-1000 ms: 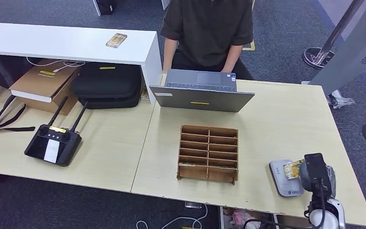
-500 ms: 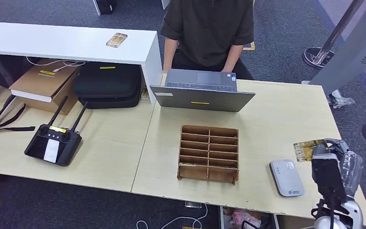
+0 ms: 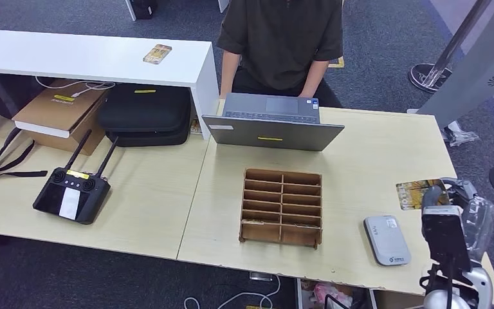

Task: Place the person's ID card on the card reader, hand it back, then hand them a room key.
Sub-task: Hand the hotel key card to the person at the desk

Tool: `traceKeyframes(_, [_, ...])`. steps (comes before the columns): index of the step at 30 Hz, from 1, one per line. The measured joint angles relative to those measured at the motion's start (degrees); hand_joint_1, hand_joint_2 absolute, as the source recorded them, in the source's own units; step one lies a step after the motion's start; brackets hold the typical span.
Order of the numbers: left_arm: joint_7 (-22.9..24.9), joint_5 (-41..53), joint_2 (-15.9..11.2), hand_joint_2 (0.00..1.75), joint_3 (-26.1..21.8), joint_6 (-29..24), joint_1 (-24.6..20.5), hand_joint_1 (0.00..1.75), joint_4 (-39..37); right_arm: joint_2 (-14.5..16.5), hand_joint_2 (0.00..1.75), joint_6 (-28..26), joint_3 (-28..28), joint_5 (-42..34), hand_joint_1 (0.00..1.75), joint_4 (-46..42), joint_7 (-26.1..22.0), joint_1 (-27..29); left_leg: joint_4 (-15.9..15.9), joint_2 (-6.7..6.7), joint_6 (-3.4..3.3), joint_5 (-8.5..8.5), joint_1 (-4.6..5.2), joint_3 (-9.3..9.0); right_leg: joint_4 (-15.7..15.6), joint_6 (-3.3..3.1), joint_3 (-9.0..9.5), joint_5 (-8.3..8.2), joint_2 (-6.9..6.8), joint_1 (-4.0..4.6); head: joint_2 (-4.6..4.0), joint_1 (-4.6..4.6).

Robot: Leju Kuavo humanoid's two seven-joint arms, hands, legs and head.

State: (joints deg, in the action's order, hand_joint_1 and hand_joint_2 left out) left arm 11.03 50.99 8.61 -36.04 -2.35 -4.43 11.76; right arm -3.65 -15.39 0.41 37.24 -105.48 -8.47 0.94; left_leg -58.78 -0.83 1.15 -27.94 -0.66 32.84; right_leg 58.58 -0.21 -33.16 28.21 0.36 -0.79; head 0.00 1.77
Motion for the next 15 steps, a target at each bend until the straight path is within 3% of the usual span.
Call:
traceKeyframes(6, [-0.37, -0.19, 0.00, 0.00, -0.36, -0.07, 0.08, 0.00, 0.00, 0.58, 1.75, -2.89, -0.08, -0.48, 1.75, -0.54, -1.10, -0.16, 0.00, 0.00, 0.00, 0.00, 0.00, -0.01, -0.01, 0.00, -0.01, 0.00, 0.00, 0.00, 0.00, 0.01])
traceKeyframes(15, [-0.87, -0.36, 0.00, 0.00, -1.54, -0.40, 0.49, 0.00, 0.00, 2.63, 1.75, -11.69, -3.80, -3.04, 1.75, -3.93, -4.46, 1.41, 0.00, 0.01, 0.00, -0.01, 0.00, -0.01, -0.01, 0.00, -0.02, 0.00, 0.01, 0.00, 0.00, 0.02])
